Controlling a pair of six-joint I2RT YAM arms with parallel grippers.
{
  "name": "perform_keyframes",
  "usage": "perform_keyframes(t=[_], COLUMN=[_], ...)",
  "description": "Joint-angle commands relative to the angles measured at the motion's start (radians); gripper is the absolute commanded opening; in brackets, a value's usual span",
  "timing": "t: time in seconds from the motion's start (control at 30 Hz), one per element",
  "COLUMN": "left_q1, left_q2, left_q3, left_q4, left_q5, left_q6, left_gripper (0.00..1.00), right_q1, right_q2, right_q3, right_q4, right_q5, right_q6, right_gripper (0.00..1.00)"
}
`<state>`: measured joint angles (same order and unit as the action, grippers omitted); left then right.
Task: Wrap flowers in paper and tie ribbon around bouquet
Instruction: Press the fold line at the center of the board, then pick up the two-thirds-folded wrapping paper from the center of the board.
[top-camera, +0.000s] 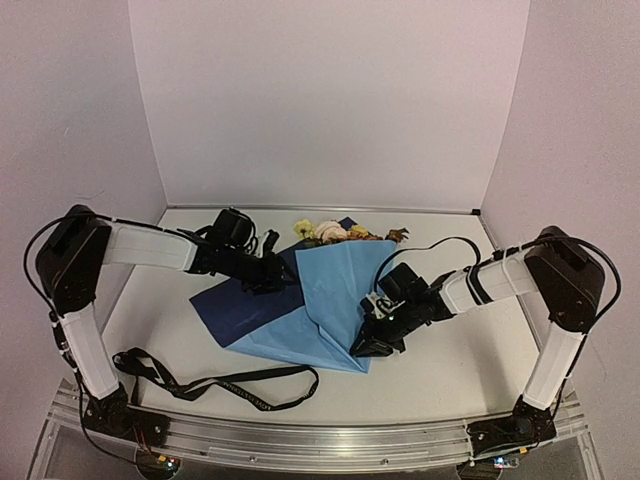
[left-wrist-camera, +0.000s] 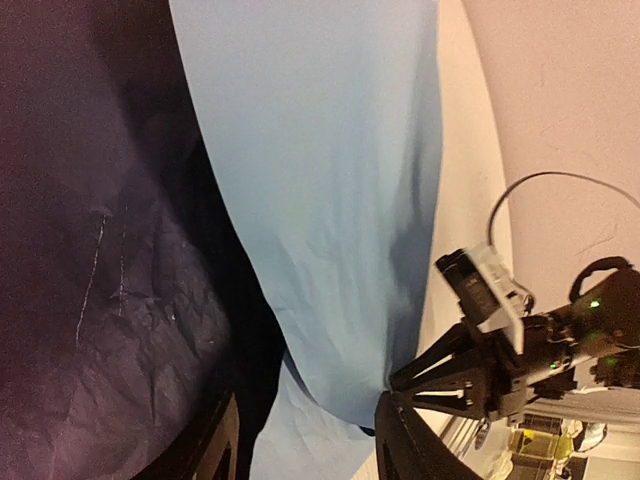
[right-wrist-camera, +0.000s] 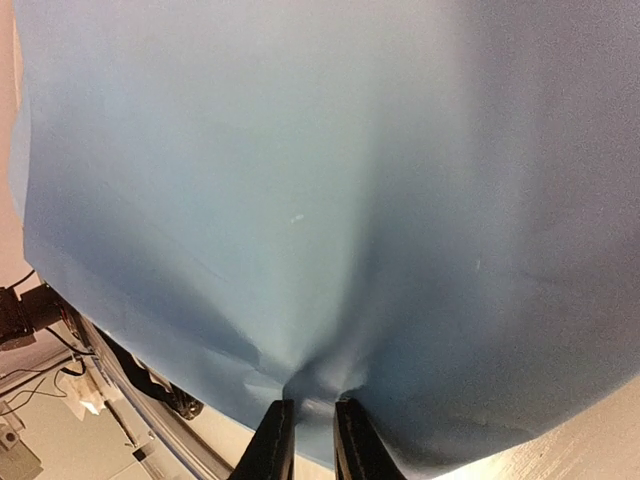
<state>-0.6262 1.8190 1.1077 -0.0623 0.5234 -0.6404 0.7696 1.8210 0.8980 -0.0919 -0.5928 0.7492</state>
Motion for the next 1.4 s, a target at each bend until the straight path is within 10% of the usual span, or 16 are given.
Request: perform_keyframes(t=[0.0, 0.4, 1.37], left_q1=[0.005, -0.179, -0.173], left_q2=[-0.191, -0.252, -0.113], left_q3=[-0.102, -0.302, -0.361], left_q4=[-0.066, -0.022, -0.072], left_q5=[-0.057, -0.032, -0.263], left_q6=[-0.059, -0.147, -0.159], left_gripper=[0.5, 0.24, 0.17], right_q1=[0.012, 0.047, 0.097], right_q2=[-0.009, 0.097, 0.304], right_q3=[0.093, 0.25, 0.474], right_q4=[-0.069, -0.117, -0.299], right_q5=[0.003, -0.058, -0.004], right_q6=[-0.039, -0.029, -0.07], right_gripper=[0.14, 0.14, 0.13])
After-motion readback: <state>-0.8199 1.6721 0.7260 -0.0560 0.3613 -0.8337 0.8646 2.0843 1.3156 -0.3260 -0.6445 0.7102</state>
